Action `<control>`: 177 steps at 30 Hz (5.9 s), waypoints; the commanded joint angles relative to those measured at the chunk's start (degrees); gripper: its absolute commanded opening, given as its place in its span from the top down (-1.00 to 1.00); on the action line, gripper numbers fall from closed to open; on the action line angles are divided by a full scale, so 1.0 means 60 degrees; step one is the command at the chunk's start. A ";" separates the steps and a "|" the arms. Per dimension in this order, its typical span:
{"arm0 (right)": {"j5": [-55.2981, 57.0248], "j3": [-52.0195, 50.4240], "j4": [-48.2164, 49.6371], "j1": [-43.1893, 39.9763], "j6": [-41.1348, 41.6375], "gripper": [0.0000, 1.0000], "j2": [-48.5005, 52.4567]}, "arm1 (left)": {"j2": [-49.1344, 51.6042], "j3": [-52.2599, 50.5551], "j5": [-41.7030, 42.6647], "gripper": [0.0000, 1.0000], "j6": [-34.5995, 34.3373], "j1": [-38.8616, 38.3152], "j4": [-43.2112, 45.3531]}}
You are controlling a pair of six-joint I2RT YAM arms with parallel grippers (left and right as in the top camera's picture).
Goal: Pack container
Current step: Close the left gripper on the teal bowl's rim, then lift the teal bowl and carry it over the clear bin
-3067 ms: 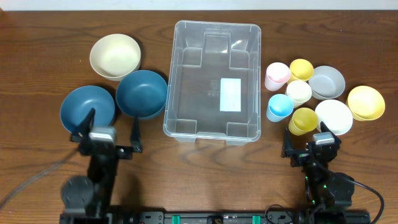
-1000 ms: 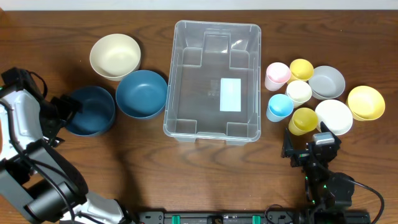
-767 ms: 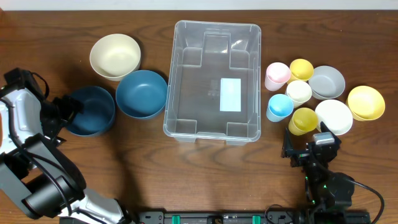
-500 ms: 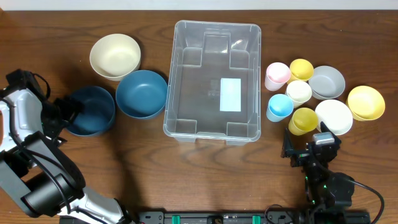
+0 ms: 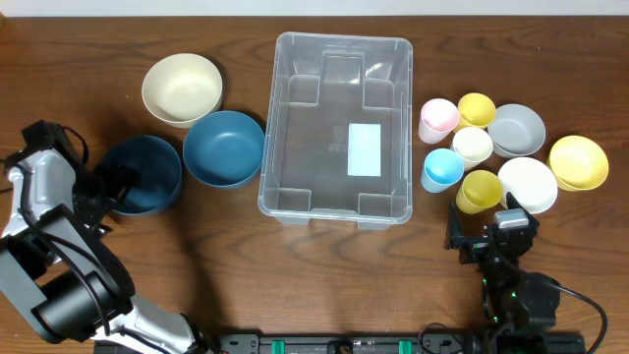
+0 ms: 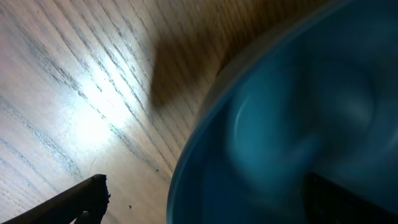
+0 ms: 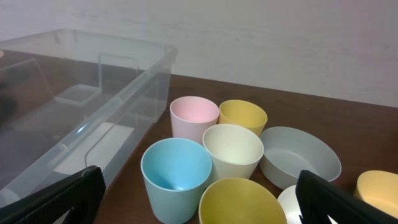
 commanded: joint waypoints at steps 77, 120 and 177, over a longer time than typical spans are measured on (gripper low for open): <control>0.0000 -0.0007 -0.0036 0.0076 -0.0055 -0.98 -0.0033 | -0.0382 0.0219 -0.0889 0.88 0.0594 0.0696 -0.0273; 0.0000 -0.0007 -0.0036 0.0076 -0.0055 -0.98 -0.0033 | -0.4448 0.1843 0.1938 0.88 0.2382 -0.6528 0.1982; 0.0000 -0.0007 -0.0036 0.0076 -0.0055 -0.99 -0.0033 | 0.1891 0.4262 -0.0612 0.88 0.2776 -0.9118 0.4149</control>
